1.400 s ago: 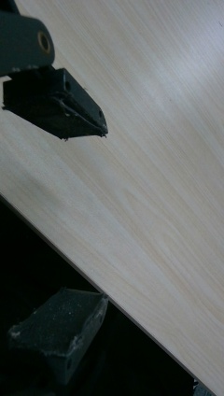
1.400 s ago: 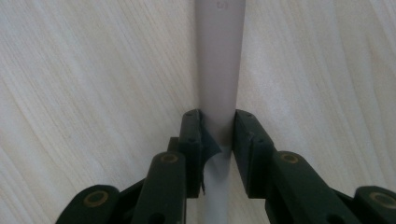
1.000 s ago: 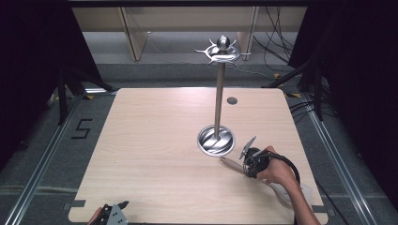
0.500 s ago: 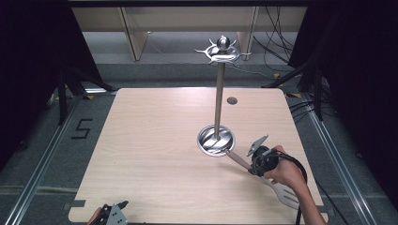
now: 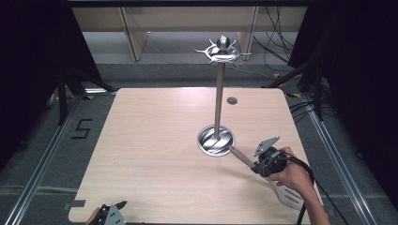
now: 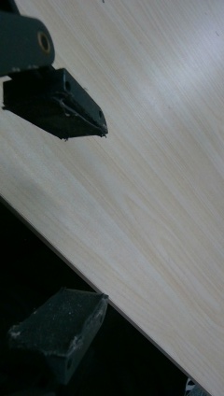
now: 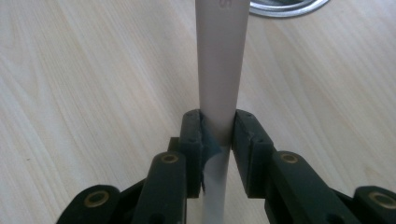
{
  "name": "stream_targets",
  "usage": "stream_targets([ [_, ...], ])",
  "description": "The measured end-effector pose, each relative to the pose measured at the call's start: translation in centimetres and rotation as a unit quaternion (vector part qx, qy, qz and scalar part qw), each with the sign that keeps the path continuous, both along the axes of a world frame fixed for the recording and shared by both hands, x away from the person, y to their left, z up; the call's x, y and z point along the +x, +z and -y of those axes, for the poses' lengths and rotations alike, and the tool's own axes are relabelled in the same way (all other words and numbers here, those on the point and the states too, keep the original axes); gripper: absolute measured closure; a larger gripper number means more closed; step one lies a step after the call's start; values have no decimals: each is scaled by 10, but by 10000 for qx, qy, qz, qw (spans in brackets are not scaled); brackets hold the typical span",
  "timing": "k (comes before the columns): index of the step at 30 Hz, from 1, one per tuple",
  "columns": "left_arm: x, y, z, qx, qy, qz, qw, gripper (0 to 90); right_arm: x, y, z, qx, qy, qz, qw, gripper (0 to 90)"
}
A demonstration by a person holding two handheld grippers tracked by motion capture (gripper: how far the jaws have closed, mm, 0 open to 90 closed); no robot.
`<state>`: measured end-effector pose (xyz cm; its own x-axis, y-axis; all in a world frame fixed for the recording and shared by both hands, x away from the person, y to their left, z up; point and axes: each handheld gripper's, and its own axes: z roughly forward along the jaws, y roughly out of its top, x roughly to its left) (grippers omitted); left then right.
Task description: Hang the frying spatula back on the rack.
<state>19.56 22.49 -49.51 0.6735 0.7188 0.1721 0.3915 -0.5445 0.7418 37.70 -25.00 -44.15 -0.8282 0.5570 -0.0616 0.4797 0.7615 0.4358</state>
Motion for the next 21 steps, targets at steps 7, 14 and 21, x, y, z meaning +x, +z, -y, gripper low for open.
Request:
stream_targets([
  [7, 0, -1, 0, -24, 8, -16, 10000, 151, -9, 12, 10, 247, -70, 313, 9992, 749],
  [14, 0, -1, 0, -67, 9, -12, 10000, 151, -14, 25, 22, 669, -180, 615, 9957, 749],
  [21, 0, 0, -1, 14, -37, -19, 10000, 151, -16, 38, 32, 944, -103, 920, 9912, 749],
])
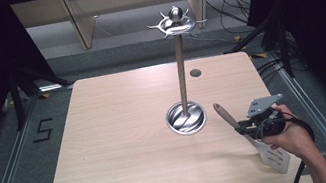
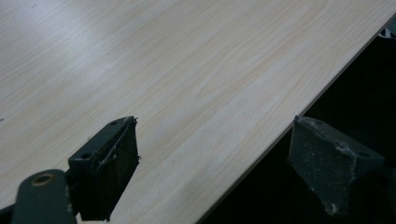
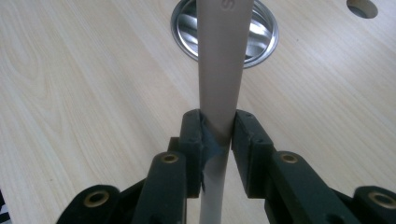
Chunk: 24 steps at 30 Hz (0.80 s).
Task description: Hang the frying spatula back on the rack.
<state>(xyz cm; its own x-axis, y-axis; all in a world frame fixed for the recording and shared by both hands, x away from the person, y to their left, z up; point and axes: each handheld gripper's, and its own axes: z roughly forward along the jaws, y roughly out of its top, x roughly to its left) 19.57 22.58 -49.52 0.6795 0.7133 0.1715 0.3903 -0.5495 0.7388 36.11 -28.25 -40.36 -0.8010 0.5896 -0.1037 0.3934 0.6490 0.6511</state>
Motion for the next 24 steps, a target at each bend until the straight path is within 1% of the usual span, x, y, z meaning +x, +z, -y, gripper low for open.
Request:
stream_targets([
  [2, 0, 0, 0, 20, 8, -1, 10000, 151, -1, 2, 1, 80, -44, 36, 10000, 749],
  [3, 0, 0, 1, -21, 34, 1, 10000, 151, -1, 4, 2, 87, -88, 39, 9999, 750],
  [4, 0, 0, 1, -30, 18, -8, 10000, 151, -2, 4, 3, 159, -127, 103, 9997, 750],
  [5, 0, 0, 0, -44, 6, -9, 10000, 151, -3, 7, 3, 153, -127, 97, 9998, 749],
  [6, -1, 1, 0, -3, -34, -36, 10000, 151, -4, 7, 3, 235, -160, 100, 9995, 750],
  [7, -1, 1, -1, 42, -72, -50, 10000, 151, -4, 8, 3, 246, -144, 152, 9995, 750],
  [8, 0, 1, -1, 46, -58, -24, 10000, 151, -4, 11, 4, 200, -106, 53, 9997, 749],
  [9, 0, 0, 0, -14, 0, 1, 10000, 151, -5, 13, 4, 271, -152, 87, 9995, 750],
  [10, 0, 0, 0, 30, 18, 6, 10000, 151, -4, 14, 6, 278, -90, 129, 9995, 750],
  [12, 0, 0, 1, -11, 27, -2, 10000, 151, -6, 16, 6, 377, -146, 140, 9991, 750],
  [13, -1, 0, 0, 6, -18, -23, 10000, 151, -5, 17, 7, 414, -95, 188, 9989, 750],
  [14, -1, 1, -1, 36, -67, -45, 10000, 151, -6, 19, 7, 453, -120, 234, 9986, 750],
  [16, -1, 1, -1, 33, -67, -47, 10000, 151, -6, 20, 7, 497, -150, 263, 9983, 750],
  [17, -1, 1, -1, 34, -67, -47, 10000, 152, -6, 22, 8, 537, -111, 314, 9980, 750],
  [18, 0, 0, 0, -30, -12, -14, 10000, 151, -6, 22, 8, 564, -152, 330, 9977, 750],
  [19, 0, 0, 0, -48, 25, 0, 10000, 151, -7, 23, 7, 650, -178, 354, 9971, 750],
  [21, -1, 1, -1, 29, -71, -52, 10000, 151, -7, 25, 8, 742, -171, 407, 9963, 750],
  [23, -1, 1, -1, 31, -56, -45, 10000, 151, -8, 27, 8, 853, -192, 453, 9951, 751],
  [24, -1, 2, -1, 98, -91, -91, 9999, 151, -8, 27, 8, 901, -189, 484, 9946, 751],
])
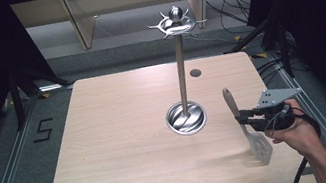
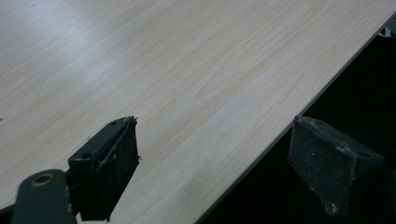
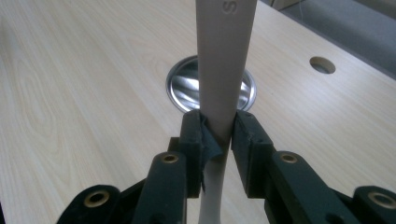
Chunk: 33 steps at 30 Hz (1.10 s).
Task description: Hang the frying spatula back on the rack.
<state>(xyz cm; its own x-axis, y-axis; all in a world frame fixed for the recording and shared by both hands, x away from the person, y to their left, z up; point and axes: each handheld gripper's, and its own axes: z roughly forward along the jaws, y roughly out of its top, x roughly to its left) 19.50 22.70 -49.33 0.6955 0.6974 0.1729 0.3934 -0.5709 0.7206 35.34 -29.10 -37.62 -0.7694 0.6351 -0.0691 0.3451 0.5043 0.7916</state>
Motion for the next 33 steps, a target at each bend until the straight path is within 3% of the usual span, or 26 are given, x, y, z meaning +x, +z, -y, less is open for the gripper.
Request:
stream_targets([
  [5, 0, 0, 0, 30, -22, 6, 10000, 151, 1, 4, 0, 182, 6, 185, 9997, 751],
  [15, 0, -1, 0, -3, 8, 31, 10000, 151, 2, 12, -1, 439, 37, 245, 9987, 751],
  [17, 0, -1, 0, 8, 3, 17, 10000, 151, 4, 14, -2, 506, 101, 371, 9980, 751],
  [18, 1, -2, 0, -32, 29, 55, 10000, 151, 2, 15, -2, 525, 69, 247, 9983, 751],
  [19, 1, -2, 1, 52, 86, 70, 9999, 151, 4, 16, -2, 552, 106, 355, 9978, 751],
  [21, 1, -3, 1, -5, 102, 50, 9999, 151, 4, 18, -5, 684, 27, 406, 9968, 751],
  [23, 1, -3, 1, -8, 98, 43, 9999, 151, 6, 22, -6, 677, 98, 459, 9966, 751],
  [24, 1, -3, 2, -117, 132, -24, 9998, 151, 5, 24, -7, 675, 103, 434, 9967, 751],
  [25, 1, -5, 2, -171, 163, 82, 9997, 151, 7, 26, -8, 688, 138, 557, 9960, 751],
  [27, 0, -5, 3, -242, 181, 67, 9995, 151, 8, 28, -11, 756, 142, 518, 9957, 751],
  [28, 0, -3, 2, -193, 157, -6, 9997, 151, 9, 30, -12, 719, 200, 561, 9956, 751],
  [29, 0, -4, 2, -192, 186, 63, 9996, 151, 9, 31, -14, 778, 154, 551, 9953, 751],
  [33, 0, -4, 2, -152, 181, 35, 9997, 151, 13, 37, -19, 762, 244, 537, 9953, 751],
])
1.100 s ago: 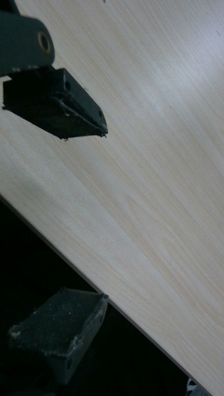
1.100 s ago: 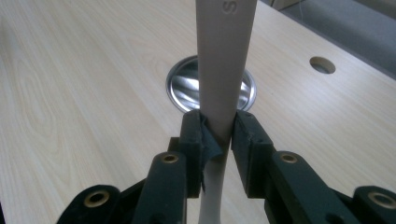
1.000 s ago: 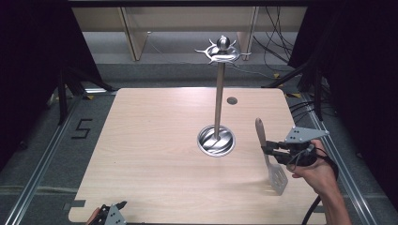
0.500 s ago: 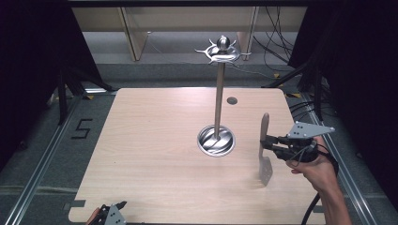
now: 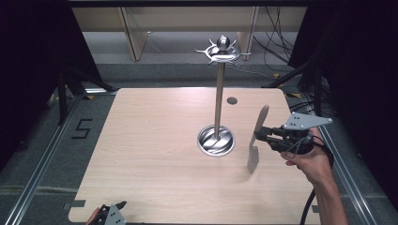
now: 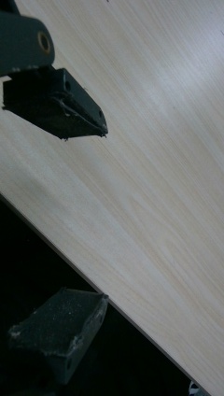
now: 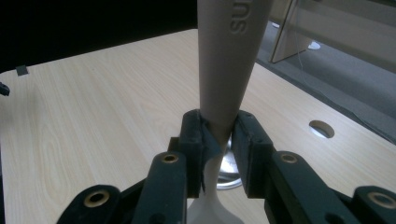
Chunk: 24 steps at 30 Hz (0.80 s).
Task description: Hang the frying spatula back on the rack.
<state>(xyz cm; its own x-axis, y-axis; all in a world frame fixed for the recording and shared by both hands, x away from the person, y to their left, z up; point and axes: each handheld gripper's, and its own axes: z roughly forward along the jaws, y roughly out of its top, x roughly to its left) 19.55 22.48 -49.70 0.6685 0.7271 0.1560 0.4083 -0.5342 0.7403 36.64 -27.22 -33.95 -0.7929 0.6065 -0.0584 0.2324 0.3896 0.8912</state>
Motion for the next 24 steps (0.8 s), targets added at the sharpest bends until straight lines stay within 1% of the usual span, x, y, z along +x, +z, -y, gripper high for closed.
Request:
stream_targets([
  [1, 1, 0, 0, 34, 7, 40, 10000, 152, 0, 0, -3, 89, -55, 20, 9999, 751],
  [2, 0, 0, 0, 42, 20, 43, 10000, 151, 1, 2, -3, 31, 9, -1, 10000, 751],
  [3, 1, 0, 0, 36, 16, 43, 10000, 151, 2, 4, -4, 12, -6, 0, 10000, 751],
  [4, 1, 0, 0, 36, 19, 44, 10000, 151, 3, 5, -7, 32, -4, 51, 10000, 751],
  [5, 1, 0, 0, 37, 16, 43, 10000, 151, 4, 7, -7, -12, 36, 12, 10000, 751],
  [6, 1, 0, 0, 32, 17, 44, 10000, 152, 6, 9, -8, -46, 13, 148, 9999, 751],
  [7, 0, 0, 0, 32, 18, 47, 10000, 151, 6, 10, -10, 14, -6, 61, 10000, 751],
  [8, 0, 0, 0, 36, 14, 46, 10000, 151, 7, 13, -11, -54, 44, 44, 10000, 751],
  [9, 0, 0, 0, 39, 13, 48, 10000, 151, 8, 13, -13, 25, -39, 124, 9999, 751],
  [10, 0, 0, 0, 35, 14, 46, 10000, 151, 9, 17, -13, -63, 16, 116, 9999, 751],
  [11, 0, 0, 0, 34, 16, 47, 10000, 151, 11, 18, -14, -43, -2, 170, 9998, 751],
  [12, 0, 0, 0, 40, 16, 45, 10000, 151, 10, 20, -16, 15, -50, 83, 10000, 751],
  [13, 0, 0, 0, 40, 13, 44, 10000, 151, 11, 21, -17, -26, -20, 83, 10000, 751],
  [15, 1, 0, 0, 42, 11, 43, 10000, 151, 15, 26, -19, -26, -11, 155, 9999, 751],
  [16, 1, 0, 0, 40, 13, 43, 10000, 151, 15, 28, -20, -58, -15, 109, 9999, 751],
  [17, 1, 0, 0, 38, 13, 43, 10000, 151, 17, 30, -21, -62, 29, 134, 9999, 751],
  [18, 1, 0, 0, 40, 14, 43, 10000, 151, 18, 31, -24, -3, -24, 163, 9999, 751],
  [19, 0, 0, 0, 36, 14, 44, 10000, 152, 19, 34, -23, -104, 6, 168, 9998, 751],
  [20, 0, 0, 0, 40, 11, 44, 10000, 151, 19, 35, -27, 2, -64, 145, 9999, 751],
  [21, 0, 0, 0, 42, 9, 46, 10000, 151, 21, 37, -27, -38, -33, 149, 9999, 751],
  [22, 0, 0, 0, 39, 10, 49, 10000, 151, 22, 38, -30, -35, -54, 250, 9997, 751],
  [23, 0, 0, 0, 34, 11, 49, 10000, 151, 23, 41, -30, -120, -24, 196, 9997, 751],
  [24, 0, 0, 0, -6, 35, 69, 10000, 151, 24, 42, -33, -88, -27, 167, 9998, 750],
])
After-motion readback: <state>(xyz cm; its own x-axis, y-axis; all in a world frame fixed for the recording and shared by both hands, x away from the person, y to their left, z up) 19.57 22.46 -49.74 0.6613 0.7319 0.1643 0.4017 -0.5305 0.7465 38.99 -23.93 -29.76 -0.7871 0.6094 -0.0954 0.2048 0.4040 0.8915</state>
